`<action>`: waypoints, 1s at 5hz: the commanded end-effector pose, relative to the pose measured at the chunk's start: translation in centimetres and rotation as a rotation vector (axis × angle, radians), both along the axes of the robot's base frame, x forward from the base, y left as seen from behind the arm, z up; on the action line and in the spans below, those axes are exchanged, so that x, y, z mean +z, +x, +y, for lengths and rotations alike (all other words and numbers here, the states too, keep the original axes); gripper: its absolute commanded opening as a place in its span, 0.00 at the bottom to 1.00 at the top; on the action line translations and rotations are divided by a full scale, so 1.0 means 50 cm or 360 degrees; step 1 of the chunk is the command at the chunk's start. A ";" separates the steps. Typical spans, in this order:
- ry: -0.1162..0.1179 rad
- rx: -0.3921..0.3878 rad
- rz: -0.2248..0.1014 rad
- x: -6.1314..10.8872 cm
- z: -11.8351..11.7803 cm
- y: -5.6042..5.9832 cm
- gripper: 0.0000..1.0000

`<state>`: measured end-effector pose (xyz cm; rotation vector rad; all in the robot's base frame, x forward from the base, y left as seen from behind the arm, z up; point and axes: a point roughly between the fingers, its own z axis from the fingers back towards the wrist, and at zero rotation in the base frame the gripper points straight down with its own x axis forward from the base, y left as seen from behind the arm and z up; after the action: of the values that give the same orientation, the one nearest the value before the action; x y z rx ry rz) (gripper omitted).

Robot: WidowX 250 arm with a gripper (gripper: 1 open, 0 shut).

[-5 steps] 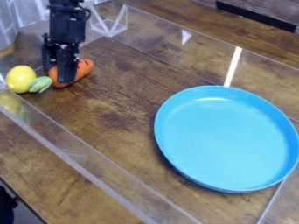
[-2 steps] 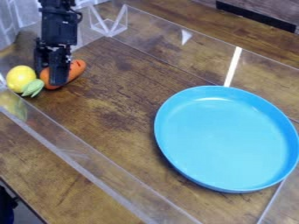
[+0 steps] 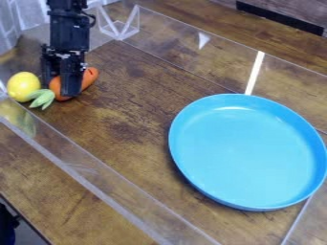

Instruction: Remove the carrot from the blue tray and put it on the table

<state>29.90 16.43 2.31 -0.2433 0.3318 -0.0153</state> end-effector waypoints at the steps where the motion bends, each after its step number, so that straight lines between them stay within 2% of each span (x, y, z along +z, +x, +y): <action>1: 0.0064 0.0166 -0.0097 0.040 0.023 -0.001 0.00; 2: 0.0047 0.0063 -0.0089 0.051 0.024 0.016 0.00; 3: 0.0037 -0.0013 -0.0089 0.067 0.031 0.024 0.00; 4: 0.0027 -0.0087 -0.0084 0.080 0.038 0.028 0.00; 5: 0.0001 -0.0080 -0.0079 0.083 0.039 0.021 0.00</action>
<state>30.45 17.56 4.05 -0.2704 0.3566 -0.0805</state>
